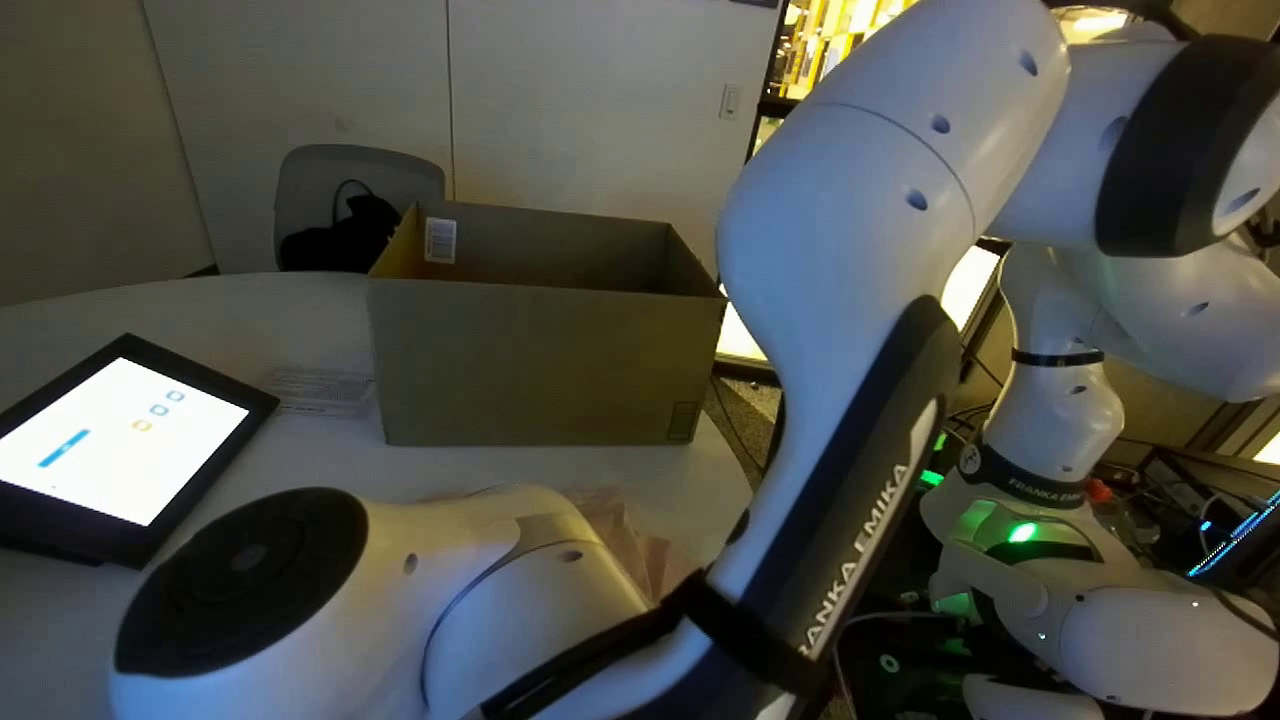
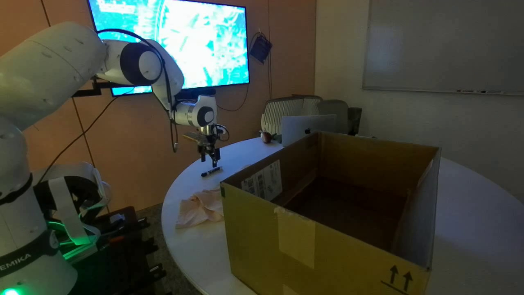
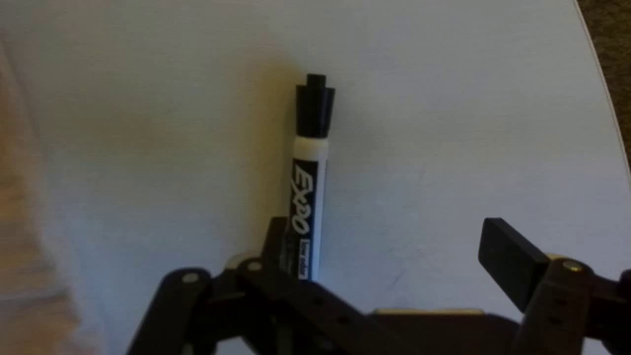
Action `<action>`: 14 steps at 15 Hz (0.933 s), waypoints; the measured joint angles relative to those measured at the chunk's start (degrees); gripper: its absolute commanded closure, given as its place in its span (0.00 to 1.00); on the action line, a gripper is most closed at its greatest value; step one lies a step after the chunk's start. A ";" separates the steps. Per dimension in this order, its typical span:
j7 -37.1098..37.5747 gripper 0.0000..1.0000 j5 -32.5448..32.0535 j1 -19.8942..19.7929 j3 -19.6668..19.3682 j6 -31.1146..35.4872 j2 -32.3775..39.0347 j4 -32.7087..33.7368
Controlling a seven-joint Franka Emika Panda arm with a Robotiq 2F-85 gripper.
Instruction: Put the black marker on the peach towel, fold the towel once and place it inside the brown box
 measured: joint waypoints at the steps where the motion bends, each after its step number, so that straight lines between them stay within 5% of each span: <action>1: -0.19 0.00 0.00 0.21 -0.34 -0.76 0.15 0.05; 9: -1.21 0.07 0.00 1.63 -1.75 -2.75 1.59 0.01; 10: -1.43 0.12 0.00 1.63 -1.87 -2.79 1.64 0.00; 11: -1.61 0.31 0.00 1.63 -2.03 -2.82 1.69 -0.03; 14: -2.14 0.46 0.00 1.62 -2.54 -2.86 1.95 -0.08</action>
